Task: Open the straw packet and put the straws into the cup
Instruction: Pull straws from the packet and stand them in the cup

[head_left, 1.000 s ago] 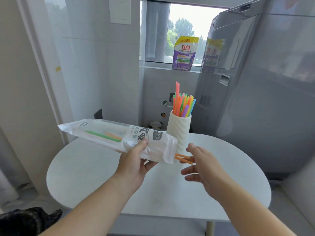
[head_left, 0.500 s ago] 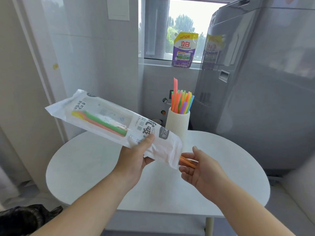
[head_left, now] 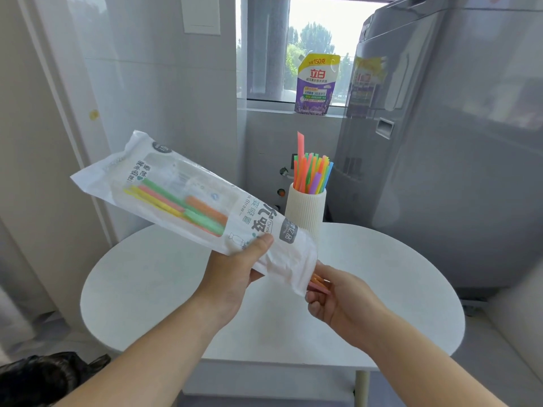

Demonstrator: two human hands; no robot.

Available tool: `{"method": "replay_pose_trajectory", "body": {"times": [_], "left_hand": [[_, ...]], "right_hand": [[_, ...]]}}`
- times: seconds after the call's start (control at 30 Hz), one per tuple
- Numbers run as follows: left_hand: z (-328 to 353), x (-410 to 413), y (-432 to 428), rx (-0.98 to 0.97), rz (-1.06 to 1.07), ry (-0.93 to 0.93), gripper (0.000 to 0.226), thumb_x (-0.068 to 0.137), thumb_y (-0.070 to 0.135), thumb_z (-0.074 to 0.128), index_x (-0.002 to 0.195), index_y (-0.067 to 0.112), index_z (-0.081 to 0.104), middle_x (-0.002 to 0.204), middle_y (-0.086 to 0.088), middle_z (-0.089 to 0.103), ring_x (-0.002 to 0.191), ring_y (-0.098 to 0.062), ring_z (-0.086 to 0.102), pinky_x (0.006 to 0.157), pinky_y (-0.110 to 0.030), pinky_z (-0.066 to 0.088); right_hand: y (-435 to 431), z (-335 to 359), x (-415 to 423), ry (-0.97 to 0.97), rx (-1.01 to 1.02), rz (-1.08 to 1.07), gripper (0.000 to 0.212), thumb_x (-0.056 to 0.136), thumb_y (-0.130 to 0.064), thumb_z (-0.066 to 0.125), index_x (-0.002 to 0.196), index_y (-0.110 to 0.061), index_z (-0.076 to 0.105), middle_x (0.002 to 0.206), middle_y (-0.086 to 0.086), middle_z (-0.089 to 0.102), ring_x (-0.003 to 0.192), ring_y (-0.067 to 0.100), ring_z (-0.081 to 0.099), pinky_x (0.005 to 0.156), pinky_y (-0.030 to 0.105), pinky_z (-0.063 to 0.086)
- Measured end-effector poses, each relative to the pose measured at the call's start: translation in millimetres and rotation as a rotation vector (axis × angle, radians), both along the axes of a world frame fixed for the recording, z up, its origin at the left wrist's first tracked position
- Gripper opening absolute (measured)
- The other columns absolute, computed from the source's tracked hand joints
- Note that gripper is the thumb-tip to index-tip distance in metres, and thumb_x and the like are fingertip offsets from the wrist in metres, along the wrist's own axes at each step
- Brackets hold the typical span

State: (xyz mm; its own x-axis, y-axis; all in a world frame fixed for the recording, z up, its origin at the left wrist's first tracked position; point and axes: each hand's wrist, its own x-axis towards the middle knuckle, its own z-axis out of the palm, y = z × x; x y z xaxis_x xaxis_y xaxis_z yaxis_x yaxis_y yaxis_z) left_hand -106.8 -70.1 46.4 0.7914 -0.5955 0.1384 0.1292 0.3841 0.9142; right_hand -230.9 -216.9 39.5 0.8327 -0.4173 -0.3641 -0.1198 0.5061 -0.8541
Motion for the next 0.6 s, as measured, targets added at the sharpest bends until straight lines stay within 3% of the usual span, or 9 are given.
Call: {"method": "replay_pose_trajectory", "body": {"times": [0.1, 0.3, 0.6], "left_hand": [[-0.7, 4.2, 1.9, -0.019, 0.027, 0.072, 0.04, 0.091, 0.016, 0.073, 0.129, 0.028, 0.069, 0.122, 0.0, 0.078, 0.11, -0.022, 0.075, 0.076, -0.034, 0.063], [-2.7, 12.5, 2.0, -0.043, 0.089, 0.293, 0.033, 0.096, 0.011, 0.069, 0.128, 0.018, 0.069, 0.113, -0.005, 0.081, 0.095, -0.02, 0.079, 0.064, -0.032, 0.062], [-2.8, 7.2, -4.8, -0.085, 0.043, 0.447, 0.03, 0.095, 0.01, 0.069, 0.125, 0.012, 0.069, 0.099, -0.006, 0.081, 0.079, -0.019, 0.079, 0.059, -0.032, 0.063]], "right_hand": [[-6.0, -0.3, -2.4, -0.066, -0.036, -0.01, 0.013, 0.094, -0.012, 0.068, 0.095, 0.001, 0.071, 0.077, 0.011, 0.069, 0.054, 0.013, 0.058, 0.05, 0.022, 0.052], [-16.8, 9.9, -5.9, -0.143, -0.043, -0.117, 0.005, 0.09, 0.004, 0.065, 0.089, 0.004, 0.07, 0.074, 0.014, 0.069, 0.06, 0.016, 0.067, 0.058, 0.023, 0.057], [-27.9, 24.9, -10.3, -0.272, 0.107, -0.241, 0.004, 0.092, -0.002, 0.064, 0.094, -0.002, 0.067, 0.068, 0.008, 0.07, 0.057, 0.013, 0.067, 0.055, 0.019, 0.056]]}}
